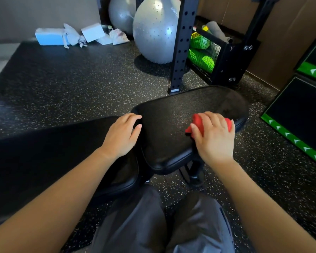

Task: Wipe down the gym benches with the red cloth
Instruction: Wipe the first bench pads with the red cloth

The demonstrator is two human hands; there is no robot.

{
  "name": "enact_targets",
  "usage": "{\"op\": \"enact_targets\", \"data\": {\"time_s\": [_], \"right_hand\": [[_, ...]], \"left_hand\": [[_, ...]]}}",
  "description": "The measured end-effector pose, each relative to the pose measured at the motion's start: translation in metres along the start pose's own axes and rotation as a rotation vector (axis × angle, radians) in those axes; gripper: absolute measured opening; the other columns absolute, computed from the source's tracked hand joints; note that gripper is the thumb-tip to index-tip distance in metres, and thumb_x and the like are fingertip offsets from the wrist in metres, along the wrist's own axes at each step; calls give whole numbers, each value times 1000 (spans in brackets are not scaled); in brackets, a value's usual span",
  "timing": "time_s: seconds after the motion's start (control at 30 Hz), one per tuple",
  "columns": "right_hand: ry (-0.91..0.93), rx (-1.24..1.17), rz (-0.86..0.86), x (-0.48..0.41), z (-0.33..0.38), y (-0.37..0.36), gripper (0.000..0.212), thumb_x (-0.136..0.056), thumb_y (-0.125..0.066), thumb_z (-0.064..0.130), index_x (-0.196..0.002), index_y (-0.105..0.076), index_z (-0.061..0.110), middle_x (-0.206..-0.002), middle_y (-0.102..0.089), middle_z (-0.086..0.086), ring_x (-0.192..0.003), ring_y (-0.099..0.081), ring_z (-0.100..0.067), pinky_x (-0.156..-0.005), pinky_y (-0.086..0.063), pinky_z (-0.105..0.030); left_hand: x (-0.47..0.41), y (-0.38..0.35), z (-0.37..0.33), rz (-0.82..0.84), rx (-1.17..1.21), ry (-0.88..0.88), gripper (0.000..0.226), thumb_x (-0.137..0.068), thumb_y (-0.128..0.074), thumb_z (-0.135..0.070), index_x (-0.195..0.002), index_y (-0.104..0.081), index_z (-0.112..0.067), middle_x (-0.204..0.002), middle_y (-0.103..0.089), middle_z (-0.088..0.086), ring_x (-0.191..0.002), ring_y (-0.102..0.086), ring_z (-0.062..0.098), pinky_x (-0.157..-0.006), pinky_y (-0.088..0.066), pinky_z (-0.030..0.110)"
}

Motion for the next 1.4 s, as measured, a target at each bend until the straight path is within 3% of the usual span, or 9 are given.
{"op": "enact_targets", "data": {"time_s": [0.1, 0.27, 0.5, 0.73, 0.87, 0.97, 1.17, 1.3, 1.4], "right_hand": [[36, -14, -9, 10, 19, -3, 44, -93, -39, 46, -121, -60, 19, -125, -59, -1, -117, -51, -24, -103, -30, -54], [221, -53, 48, 15, 12, -1, 50, -93, -36, 53, -126, -58, 23, -128, -57, 4, -119, -50, -19, -107, -26, -51], [14, -13, 49, -26, -28, 6, 52, -94, -31, 52, -128, -56, 20, -131, -55, 1, -125, -46, -23, -111, -14, -61], [-37, 4, -37, 14, -26, 7, 58, -92, -30, 57, -134, -50, 23, -135, -52, 3, -126, -45, -21, -111, -7, -58], [-54, 20, -10, -14, -42, 9, 55, -93, -31, 55, -130, -54, 20, -135, -51, -1, -122, -46, -27, -108, -23, -50], [-145, 38, 25, -36, -54, 9, 47, -96, -37, 49, -132, -51, 22, -136, -49, 0, -126, -41, -26, -108, -21, -47], [-162, -42, -111, -8, -42, 3, 50, -92, -36, 42, -128, -57, 16, -135, -52, -4, -128, -41, -27, -109, -21, -51], [-128, -42, -97, -21, -46, 4, 41, -92, -43, 35, -120, -63, 13, -136, -54, -7, -136, -36, -29, -113, -3, -52], [-98, -25, -65, -34, -52, 5, 42, -92, -43, 38, -123, -63, 17, -140, -51, -6, -137, -36, -28, -115, -7, -46]], "left_hand": [[-7, 3, -8, -6, 45, 6, 34, -99, -43, -27, -129, -52, -15, -133, -50, 1, -125, -44, 19, -104, -37, 36], [-20, -2, -35, 35, 58, -135, 26, -96, -49, -23, -119, -60, -17, -124, -54, -3, -116, -51, 18, -99, -42, 40], [-37, -13, -76, 68, 87, -193, 28, -96, -48, -27, -122, -58, -20, -127, -52, -6, -118, -48, 17, -99, -40, 37], [-53, -24, -110, 46, 109, -260, 30, -95, -50, -26, -122, -58, -18, -127, -52, -3, -118, -48, 18, -98, -40, 37], [-61, -36, -120, 48, 105, -261, 32, -95, -50, -27, -125, -57, -18, -133, -48, -2, -124, -43, 18, -100, -36, 34], [-63, -44, -116, 42, 106, -234, 36, -96, -49, -30, -130, -53, -21, -140, -44, -2, -132, -38, 17, -107, -31, 35], [-62, -51, -112, 37, 92, -225, 40, -96, -45, -33, -135, -47, -26, -144, -40, -6, -135, -34, 14, -111, -27, 33], [-62, -52, -110, 43, 101, -219, 40, -96, -45, -34, -136, -47, -27, -145, -39, -7, -135, -33, 13, -111, -25, 32], [-61, -51, -109, 45, 107, -226, 41, -96, -44, -34, -136, -46, -28, -146, -38, -8, -136, -32, 11, -111, -24, 30]]}}
Point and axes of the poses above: each hand's wrist, its own x-axis away from the middle knuckle, its own y-axis out of the back of the hand, z = x × y, the point moved 3 cm from there along -x, towards the middle knuckle
